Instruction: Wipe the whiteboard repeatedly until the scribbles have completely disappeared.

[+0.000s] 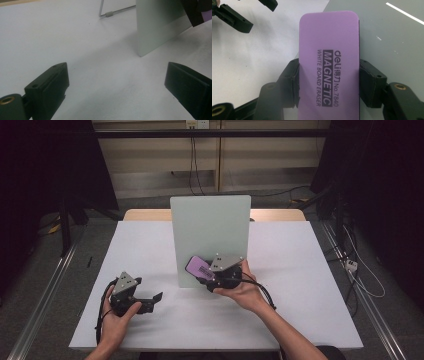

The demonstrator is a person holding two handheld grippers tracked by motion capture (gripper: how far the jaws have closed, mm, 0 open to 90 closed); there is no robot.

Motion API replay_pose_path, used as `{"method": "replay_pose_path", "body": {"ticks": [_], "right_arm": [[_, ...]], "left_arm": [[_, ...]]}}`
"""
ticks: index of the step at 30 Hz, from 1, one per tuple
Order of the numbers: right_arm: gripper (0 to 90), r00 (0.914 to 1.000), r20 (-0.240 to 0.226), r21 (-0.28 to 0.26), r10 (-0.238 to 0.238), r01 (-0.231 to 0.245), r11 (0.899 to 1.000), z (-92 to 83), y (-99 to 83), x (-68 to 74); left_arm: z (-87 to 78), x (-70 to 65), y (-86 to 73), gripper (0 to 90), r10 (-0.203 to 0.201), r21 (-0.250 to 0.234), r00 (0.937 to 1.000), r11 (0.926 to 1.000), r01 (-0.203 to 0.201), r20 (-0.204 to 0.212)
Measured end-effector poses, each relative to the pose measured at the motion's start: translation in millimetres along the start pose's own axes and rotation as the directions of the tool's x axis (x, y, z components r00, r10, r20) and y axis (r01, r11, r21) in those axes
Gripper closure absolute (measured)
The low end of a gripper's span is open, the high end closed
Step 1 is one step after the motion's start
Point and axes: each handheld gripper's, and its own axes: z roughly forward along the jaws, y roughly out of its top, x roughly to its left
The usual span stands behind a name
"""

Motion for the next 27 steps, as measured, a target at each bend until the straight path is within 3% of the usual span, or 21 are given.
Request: {"method": "replay_pose_path", "body": {"ticks": [13, 20, 27], "right_arm": [[41.7, 0.9991, -0.032, 0.043, 0.026, -0.025, 0.999, -5.7, -21.8, 0.0], [41.7, 0.9994, 0.000, 0.068, 0.035, -0.035, 0.997, -24.0, -30.9, -7.8], [41.6, 0.9968, 0.033, 0.063, 0.073, -0.075, 0.995, -40.4, -40.0, -14.6]], "left_arm": [[0.7, -0.6, -0.2, 5.6, -0.002, 0.002, 1.0000, 1.0000, 0.002, 0.000], [0.9, 0.2, -0.3, 5.5, -0.006, -0.002, 1.0000, 1.0000, 0.006, 0.001], [0.4, -0.8, -0.2, 5.5, -0.001, 0.002, 1.0000, 1.0000, 0.001, 0.006]]}}
